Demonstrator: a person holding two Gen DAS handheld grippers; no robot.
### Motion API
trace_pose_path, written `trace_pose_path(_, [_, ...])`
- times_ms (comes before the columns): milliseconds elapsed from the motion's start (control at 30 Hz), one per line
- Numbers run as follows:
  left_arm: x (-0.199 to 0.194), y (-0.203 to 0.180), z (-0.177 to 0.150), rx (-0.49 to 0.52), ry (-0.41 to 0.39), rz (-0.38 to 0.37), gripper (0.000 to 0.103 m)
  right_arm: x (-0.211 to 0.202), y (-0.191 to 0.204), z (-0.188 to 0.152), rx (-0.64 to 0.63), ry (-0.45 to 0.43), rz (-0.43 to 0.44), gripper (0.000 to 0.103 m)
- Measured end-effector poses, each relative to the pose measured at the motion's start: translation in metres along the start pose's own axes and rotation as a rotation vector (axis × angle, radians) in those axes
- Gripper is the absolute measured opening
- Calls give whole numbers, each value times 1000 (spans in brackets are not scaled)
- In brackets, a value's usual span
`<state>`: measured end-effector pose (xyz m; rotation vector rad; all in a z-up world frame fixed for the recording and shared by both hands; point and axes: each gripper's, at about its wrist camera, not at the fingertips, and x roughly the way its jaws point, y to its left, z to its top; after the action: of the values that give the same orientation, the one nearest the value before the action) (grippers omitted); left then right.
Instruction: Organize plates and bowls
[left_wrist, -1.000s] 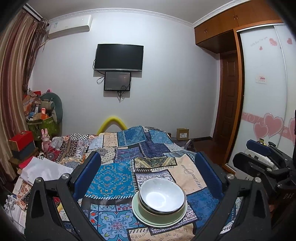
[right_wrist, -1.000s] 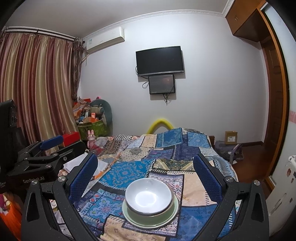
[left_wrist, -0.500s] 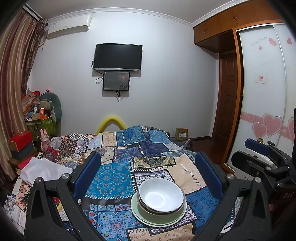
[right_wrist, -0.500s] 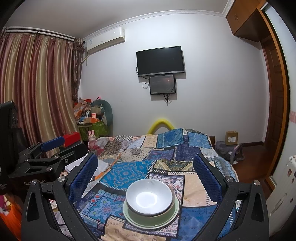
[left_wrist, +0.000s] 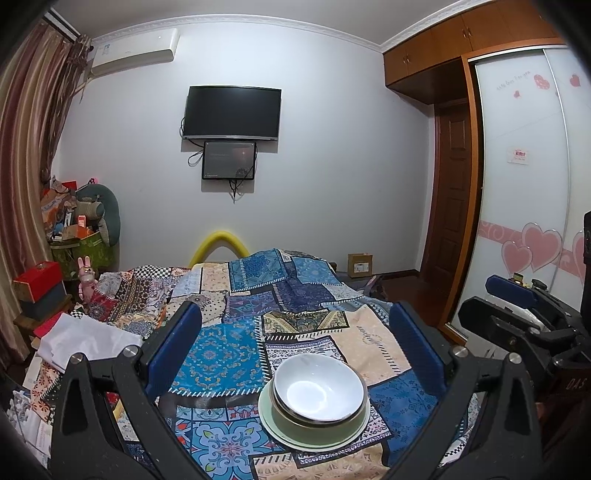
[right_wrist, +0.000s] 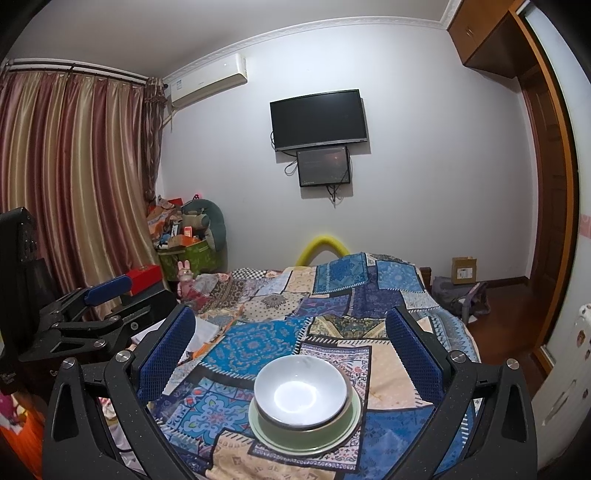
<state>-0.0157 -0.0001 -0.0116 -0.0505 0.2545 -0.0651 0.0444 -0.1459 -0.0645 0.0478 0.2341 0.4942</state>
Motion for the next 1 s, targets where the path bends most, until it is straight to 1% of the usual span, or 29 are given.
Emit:
trace_pose_path(400, [0, 4, 0, -9, 3, -25, 103, 2, 0, -1, -3, 5, -8, 103])
trace_pose_path(600, [-1, 1, -1, 1, -5, -22, 103, 3, -2, -1, 4, 10, -7, 103])
trace_pose_path(1000, [5, 7, -2, -31, 11, -16, 103, 7, -2, -3, 4, 20, -14, 103])
